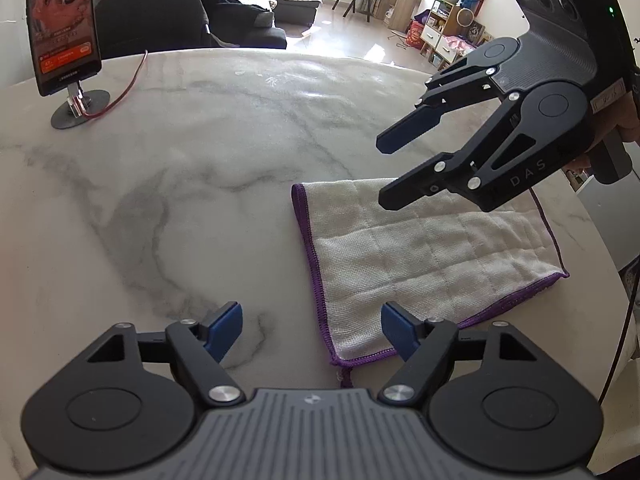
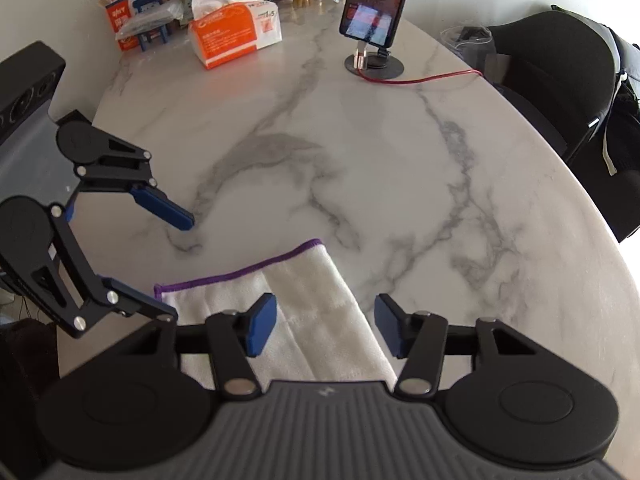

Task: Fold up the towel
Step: 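Grasp the strip's end with the right tool and lift it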

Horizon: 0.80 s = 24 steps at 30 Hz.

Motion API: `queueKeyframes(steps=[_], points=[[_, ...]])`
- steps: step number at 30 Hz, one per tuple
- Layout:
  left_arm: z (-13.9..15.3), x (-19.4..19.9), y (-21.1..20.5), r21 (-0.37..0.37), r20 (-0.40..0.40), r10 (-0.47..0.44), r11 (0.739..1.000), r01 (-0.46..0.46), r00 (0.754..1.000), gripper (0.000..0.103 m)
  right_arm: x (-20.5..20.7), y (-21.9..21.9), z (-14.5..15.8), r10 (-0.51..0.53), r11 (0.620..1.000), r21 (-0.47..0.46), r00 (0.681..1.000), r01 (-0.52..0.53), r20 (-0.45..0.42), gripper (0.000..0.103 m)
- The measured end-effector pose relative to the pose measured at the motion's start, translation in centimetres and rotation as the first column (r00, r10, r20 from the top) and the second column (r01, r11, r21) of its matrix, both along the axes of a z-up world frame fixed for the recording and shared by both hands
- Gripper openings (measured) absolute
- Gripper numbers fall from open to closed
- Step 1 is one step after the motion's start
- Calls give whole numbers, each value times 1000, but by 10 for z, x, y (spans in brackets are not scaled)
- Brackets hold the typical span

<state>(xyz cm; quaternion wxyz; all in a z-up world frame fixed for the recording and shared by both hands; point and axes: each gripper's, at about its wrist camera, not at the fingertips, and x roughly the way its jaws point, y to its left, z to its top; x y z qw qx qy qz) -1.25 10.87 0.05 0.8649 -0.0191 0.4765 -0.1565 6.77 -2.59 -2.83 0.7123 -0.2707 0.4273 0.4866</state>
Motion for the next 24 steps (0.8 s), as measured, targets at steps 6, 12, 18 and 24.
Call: queueKeyframes(steps=[6, 12, 18, 24], points=[[-5, 3, -3, 0, -14, 12, 1000, -12, 1000, 75, 11, 38, -15, 66, 995, -67, 997, -68, -36, 46], [-5, 3, -1, -8, -13, 6, 1000, -6, 1000, 75, 20, 59, -28, 117, 987, -105, 991, -124, -70, 27], [-7, 4, -1, -12, -5, -25, 1000, 25, 1000, 75, 16, 56, -23, 152, 984, -83, 985, -158, -80, 7], [-8, 13, 3, -94, -18, -60, 994, 58, 998, 75, 3, 31, 6, 159, 987, 35, 985, -157, -61, 7]])
